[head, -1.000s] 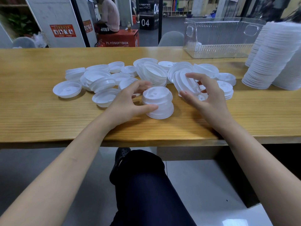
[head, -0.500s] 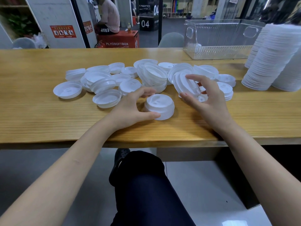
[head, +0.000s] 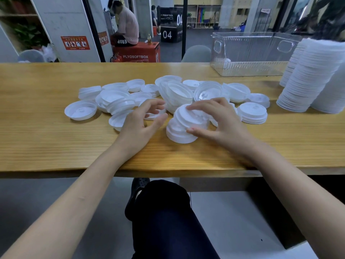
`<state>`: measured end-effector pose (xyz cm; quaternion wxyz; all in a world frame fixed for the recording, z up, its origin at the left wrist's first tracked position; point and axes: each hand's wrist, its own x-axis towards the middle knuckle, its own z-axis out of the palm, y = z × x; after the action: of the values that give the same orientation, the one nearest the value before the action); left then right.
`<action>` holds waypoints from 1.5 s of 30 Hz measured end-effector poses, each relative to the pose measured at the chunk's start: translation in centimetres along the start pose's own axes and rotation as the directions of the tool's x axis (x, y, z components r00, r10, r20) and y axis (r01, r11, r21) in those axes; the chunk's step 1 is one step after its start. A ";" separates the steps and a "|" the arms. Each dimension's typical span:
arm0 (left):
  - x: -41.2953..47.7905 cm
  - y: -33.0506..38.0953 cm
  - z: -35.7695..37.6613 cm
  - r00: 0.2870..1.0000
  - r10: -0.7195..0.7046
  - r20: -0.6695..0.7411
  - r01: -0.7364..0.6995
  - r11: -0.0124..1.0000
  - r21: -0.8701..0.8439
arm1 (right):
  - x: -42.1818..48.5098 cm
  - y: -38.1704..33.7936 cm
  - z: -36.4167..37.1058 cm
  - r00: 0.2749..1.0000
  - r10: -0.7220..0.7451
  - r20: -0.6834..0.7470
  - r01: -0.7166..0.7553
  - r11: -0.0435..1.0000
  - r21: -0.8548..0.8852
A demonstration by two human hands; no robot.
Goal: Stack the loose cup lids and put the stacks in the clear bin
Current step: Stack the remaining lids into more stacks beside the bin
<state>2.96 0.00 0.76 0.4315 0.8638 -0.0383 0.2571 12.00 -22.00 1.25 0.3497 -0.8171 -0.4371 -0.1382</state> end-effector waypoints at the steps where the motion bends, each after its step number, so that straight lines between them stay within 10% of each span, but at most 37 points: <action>1: -0.1 -0.1 0.0 1.000 0.000 -0.010 0.000 1.000 -0.013 | 0.3 -0.1 0.3 0.999 -0.005 0.036 0.006 1.000 -0.030; 20: -0.4 -0.3 -0.2 0.999 0.024 -0.036 -0.025 0.998 -0.053 | 1.2 -0.2 2.0 0.983 -0.005 0.182 0.030 0.990 -0.136; 36: -0.5 -0.9 0.4 0.989 0.100 0.113 -0.111 0.989 0.098 | -1.7 0.3 -0.1 0.997 -0.082 0.003 0.082 0.984 -0.158; 45: -0.4 -1.0 0.3 0.988 0.051 0.149 -0.066 0.993 0.097 | -0.4 3.2 -2.9 0.925 0.315 -0.211 -0.370 0.873 -0.317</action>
<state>3.01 0.32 -0.33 0.3753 0.8996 -0.0822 0.2075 14.60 -25.49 1.67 0.2495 -0.9177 -0.2252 -0.2120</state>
